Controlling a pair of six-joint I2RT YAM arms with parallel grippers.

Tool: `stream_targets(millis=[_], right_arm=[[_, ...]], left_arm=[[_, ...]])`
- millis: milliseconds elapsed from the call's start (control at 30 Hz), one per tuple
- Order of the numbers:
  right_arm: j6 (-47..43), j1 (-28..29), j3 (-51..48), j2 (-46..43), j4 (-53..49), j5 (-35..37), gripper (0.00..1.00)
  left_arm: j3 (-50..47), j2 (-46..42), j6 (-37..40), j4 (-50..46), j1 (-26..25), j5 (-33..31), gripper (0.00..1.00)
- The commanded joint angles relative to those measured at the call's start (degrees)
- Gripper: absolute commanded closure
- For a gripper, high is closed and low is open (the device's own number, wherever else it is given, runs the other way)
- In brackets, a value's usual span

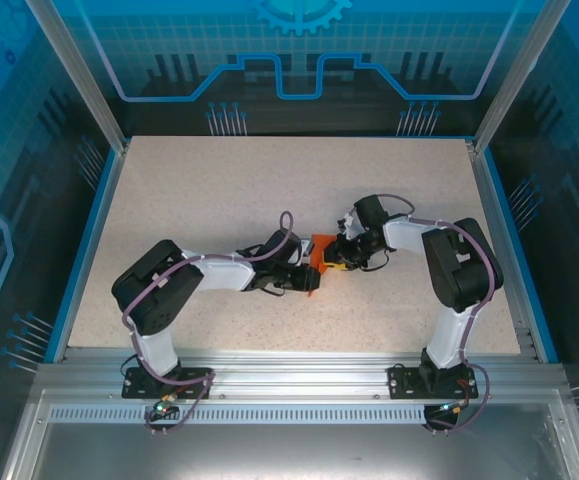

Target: Fold a paper plane with a square sheet of paper (fold left side to right side)

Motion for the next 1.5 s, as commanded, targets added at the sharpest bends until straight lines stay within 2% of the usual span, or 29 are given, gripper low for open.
stream_targets(millis=[0, 233, 533, 933, 1200, 1467], right_arm=[[-0.3, 0.9, 1.3, 1.0, -0.1, -0.1, 0.73], [-0.3, 1.0, 1.4, 0.7, -0.4, 0.1, 0.72], [-0.4, 0.9, 1.6, 0.5, -0.9, 0.1, 0.72], [-0.3, 1.0, 1.9, 0.6, -1.2, 0.5, 0.72], [-0.6, 0.9, 1.8, -0.4, -1.7, 1.0, 0.72], [-2.5, -1.7, 0.1, -6.0, -3.0, 2.6, 0.62]], left_arm=[[-0.3, -2.1, -1.1, 0.6, 1.5, 2.4, 0.66], [2.9, -0.6, -1.0, 0.1, 3.3, 3.7, 0.61], [8.1, 4.3, -0.5, -0.6, 4.5, 6.0, 0.62], [9.9, 7.2, -0.6, -1.5, 5.0, 6.0, 0.76], [8.8, 6.8, -1.6, -0.9, 5.3, 4.8, 0.94], [3.4, 3.9, -4.4, 4.6, 7.2, 4.9, 0.97]])
